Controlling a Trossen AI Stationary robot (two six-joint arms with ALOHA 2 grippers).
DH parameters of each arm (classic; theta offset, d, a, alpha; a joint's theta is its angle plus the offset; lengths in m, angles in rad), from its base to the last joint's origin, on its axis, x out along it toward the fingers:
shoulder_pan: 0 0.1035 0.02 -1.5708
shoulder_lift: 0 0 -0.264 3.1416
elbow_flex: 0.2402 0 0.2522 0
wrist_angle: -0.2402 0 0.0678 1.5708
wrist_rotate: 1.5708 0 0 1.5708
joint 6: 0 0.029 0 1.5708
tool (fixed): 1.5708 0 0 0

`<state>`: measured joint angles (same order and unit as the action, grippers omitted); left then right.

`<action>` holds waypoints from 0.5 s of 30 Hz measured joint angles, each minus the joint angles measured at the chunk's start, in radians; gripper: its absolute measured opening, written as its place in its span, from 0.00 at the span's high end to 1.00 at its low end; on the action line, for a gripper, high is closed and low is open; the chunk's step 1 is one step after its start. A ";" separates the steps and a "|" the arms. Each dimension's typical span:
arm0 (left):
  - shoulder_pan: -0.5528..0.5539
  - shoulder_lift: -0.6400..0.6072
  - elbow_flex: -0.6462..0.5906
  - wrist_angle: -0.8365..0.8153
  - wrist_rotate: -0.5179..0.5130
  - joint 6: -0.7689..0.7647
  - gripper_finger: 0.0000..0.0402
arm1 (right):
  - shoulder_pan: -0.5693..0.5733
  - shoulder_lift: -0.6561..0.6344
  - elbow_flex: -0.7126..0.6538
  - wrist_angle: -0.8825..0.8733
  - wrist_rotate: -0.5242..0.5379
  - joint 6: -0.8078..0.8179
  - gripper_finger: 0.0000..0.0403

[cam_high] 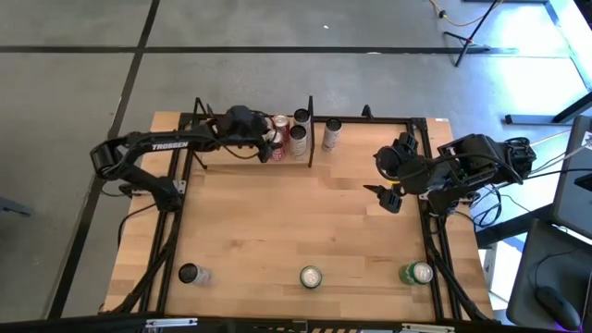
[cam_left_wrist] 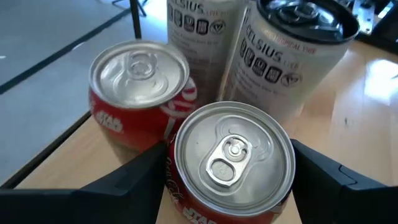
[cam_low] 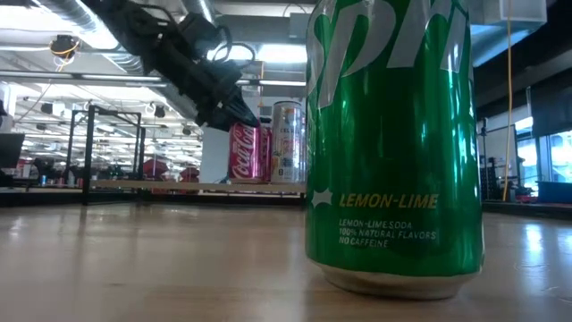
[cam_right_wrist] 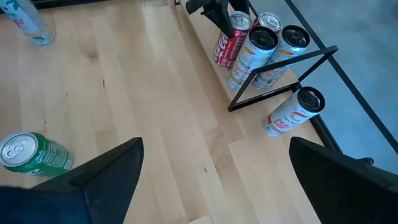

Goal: Place canned beverage on shelf
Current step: Put the red white soda can on the shelf aligned with the other red white soda can

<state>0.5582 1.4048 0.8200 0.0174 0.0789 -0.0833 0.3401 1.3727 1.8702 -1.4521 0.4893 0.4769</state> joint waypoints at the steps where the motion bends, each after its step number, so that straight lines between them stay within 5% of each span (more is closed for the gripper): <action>1: -0.001 0.010 0.000 0.016 0.001 0.000 0.36 | 0.000 0.000 0.000 0.000 0.002 0.003 0.04; 15: -0.017 0.037 0.001 0.063 -0.007 -0.019 0.24 | 0.000 0.000 0.000 -0.001 0.004 0.016 0.04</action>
<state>0.5412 1.4414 0.8211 0.0800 0.0723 -0.1020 0.3401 1.3727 1.8702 -1.4532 0.4933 0.4932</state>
